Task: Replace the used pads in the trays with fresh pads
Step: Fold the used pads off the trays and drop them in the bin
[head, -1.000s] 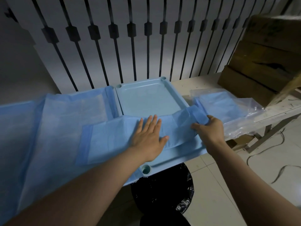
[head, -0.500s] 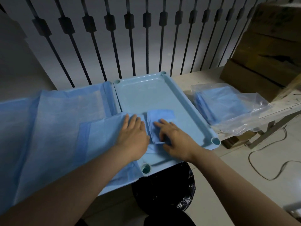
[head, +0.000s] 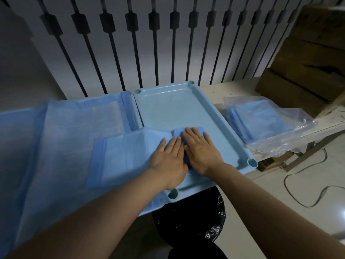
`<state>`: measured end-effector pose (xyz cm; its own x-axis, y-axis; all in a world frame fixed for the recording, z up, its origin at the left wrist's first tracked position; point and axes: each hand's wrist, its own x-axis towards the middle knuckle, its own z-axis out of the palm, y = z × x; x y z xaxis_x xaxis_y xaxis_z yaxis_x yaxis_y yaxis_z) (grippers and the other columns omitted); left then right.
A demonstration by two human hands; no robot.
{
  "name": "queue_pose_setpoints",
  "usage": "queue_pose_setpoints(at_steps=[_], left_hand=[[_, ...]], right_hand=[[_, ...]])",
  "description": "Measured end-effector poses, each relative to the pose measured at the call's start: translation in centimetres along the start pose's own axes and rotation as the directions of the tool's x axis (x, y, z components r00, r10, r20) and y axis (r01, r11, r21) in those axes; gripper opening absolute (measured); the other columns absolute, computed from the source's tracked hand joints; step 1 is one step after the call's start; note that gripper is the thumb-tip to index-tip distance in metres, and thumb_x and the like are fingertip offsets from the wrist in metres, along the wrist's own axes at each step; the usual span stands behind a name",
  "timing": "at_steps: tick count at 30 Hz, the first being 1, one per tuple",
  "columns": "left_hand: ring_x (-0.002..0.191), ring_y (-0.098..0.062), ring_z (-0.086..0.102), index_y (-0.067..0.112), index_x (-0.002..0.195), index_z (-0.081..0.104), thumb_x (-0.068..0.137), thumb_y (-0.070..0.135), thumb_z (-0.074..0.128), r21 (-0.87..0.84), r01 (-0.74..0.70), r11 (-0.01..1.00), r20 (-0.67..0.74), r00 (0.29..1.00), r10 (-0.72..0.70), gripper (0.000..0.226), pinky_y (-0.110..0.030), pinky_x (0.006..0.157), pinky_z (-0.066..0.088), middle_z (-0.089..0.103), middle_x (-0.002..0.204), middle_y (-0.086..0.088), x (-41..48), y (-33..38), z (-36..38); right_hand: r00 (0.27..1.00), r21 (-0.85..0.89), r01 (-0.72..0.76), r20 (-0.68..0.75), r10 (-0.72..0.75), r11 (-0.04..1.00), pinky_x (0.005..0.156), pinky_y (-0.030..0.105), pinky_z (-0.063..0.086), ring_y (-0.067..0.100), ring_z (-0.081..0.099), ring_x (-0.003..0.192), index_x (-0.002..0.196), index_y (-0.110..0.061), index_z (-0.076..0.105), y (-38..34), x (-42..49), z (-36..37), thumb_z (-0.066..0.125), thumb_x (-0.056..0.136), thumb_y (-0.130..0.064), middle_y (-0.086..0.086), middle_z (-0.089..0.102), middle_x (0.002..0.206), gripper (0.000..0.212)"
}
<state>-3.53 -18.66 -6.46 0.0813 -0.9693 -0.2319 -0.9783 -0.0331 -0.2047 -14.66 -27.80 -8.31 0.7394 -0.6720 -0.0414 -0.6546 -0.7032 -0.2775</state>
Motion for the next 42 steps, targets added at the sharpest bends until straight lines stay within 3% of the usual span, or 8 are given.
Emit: queue_pose_setpoints(at_steps=[6, 9, 12, 17, 19, 23, 27, 42], left_hand=[[0.148, -0.03, -0.013, 0.0, 0.15, -0.006, 0.1, 0.048, 0.009, 0.073, 0.003, 0.997, 0.024, 1.0, -0.005, 0.071, -0.047, 0.12, -0.006, -0.011, 0.159, -0.019, 0.0, -0.1, 0.2], [0.147, -0.03, -0.014, 0.0, 0.15, -0.007, 0.1, 0.049, 0.01, 0.058, 0.014, 0.998, 0.044, 0.999, -0.017, 0.073, -0.046, 0.12, -0.006, -0.013, 0.159, -0.019, 0.1, -0.1, 0.1], [0.147, -0.03, -0.014, -0.001, 0.15, -0.008, 0.1, 0.048, 0.012, 0.021, 0.025, 0.999, 0.068, 0.997, -0.026, 0.073, -0.046, 0.12, -0.006, -0.014, 0.158, -0.02, 0.2, -0.1, 0.1], [0.147, -0.029, -0.016, 0.001, 0.15, -0.01, 0.1, 0.049, 0.012, -0.01, 0.03, 0.999, 0.067, 0.997, -0.03, 0.073, -0.044, 0.12, -0.007, -0.018, 0.158, -0.019, 0.1, -0.2, 0.2], [0.147, -0.029, -0.016, 0.001, 0.15, -0.011, 0.1, 0.05, 0.011, -0.008, 0.03, 1.0, 0.065, 0.997, -0.029, 0.074, -0.043, 0.12, -0.008, -0.018, 0.157, -0.019, 0.0, -0.2, 0.2], [0.148, -0.028, -0.012, 0.002, 0.152, -0.006, 0.1, 0.052, 0.018, -0.086, 0.035, 0.996, 0.023, 0.999, -0.033, 0.076, -0.042, 0.12, -0.006, -0.012, 0.159, -0.018, -0.3, -0.3, -0.1], [0.148, -0.023, -0.01, 0.004, 0.152, -0.006, 0.1, 0.053, 0.016, -0.158, 0.054, 0.986, -0.083, 0.994, -0.068, 0.075, -0.041, 0.12, -0.006, -0.008, 0.161, -0.012, 0.0, 0.0, -1.2], [0.145, -0.02, -0.023, 0.007, 0.151, -0.013, 0.096, 0.061, 0.021, -0.244, -0.036, 0.969, 0.009, 0.999, 0.039, 0.085, -0.043, 0.12, -0.009, -0.021, 0.159, -0.01, 4.8, 3.5, -0.7]], right_hand=[[0.994, -0.245, -0.02, 0.097, 0.045, 0.969, 0.119, 0.044, -0.012, 0.013, -0.017, 0.147, 0.154, -0.02, -0.007, 0.0, 0.1, 0.9, -0.02, 0.08, -0.052, -0.003, -0.013, 0.162, 0.082], [0.992, -0.074, -0.038, 0.116, 0.047, 0.997, 0.12, 0.042, -0.01, 0.014, -0.013, 0.148, 0.155, -0.018, -0.001, 0.1, 0.2, 0.2, 0.015, 0.102, -0.043, -0.002, -0.009, 0.162, 0.06], [0.959, 0.36, -0.199, -0.122, 0.257, 0.912, 0.118, 0.036, 0.013, 0.026, 0.017, 0.147, 0.152, -0.006, 0.019, 0.3, -0.9, -0.7, 0.053, 0.094, -0.02, 0.014, 0.019, 0.159, 0.068], [0.78, 0.477, -0.554, 0.01, 0.626, 0.682, 0.078, 0.036, 0.045, 0.03, 0.055, 0.097, 0.104, -0.012, 0.057, 1.9, -3.1, -2.0, 0.061, 0.083, -0.032, 0.005, 0.055, 0.092, 0.029], [0.776, 0.503, -0.573, 0.076, 0.627, 0.647, 0.054, 0.03, 0.034, 0.024, 0.042, 0.069, 0.068, -0.02, 0.041, 2.0, -3.4, -2.1, 0.066, 0.074, -0.048, -0.003, 0.038, 0.064, 0.038], [0.805, 0.628, -0.495, 0.071, 0.589, 0.601, 0.049, 0.029, 0.023, 0.016, 0.028, 0.048, 0.052, -0.02, 0.03, 1.6, -3.3, -2.5, 0.077, 0.07, -0.034, -0.008, 0.026, 0.039, 0.052], [0.777, 0.765, -0.356, -0.077, 0.625, 0.536, 0.048, 0.029, 0.021, 0.016, 0.023, 0.052, 0.051, -0.02, 0.029, 2.4, -3.5, -4.2, 0.075, 0.076, -0.02, -0.007, 0.022, 0.048, 0.053], [0.77, 0.597, -0.3, -0.309, 0.559, 0.744, 0.048, 0.012, 0.032, 0.017, 0.046, 0.062, 0.075, -0.01, 0.049, 5.1, -5.0, -5.1, 0.066, 0.086, -0.018, -0.004, 0.048, 0.065, 0.022]])
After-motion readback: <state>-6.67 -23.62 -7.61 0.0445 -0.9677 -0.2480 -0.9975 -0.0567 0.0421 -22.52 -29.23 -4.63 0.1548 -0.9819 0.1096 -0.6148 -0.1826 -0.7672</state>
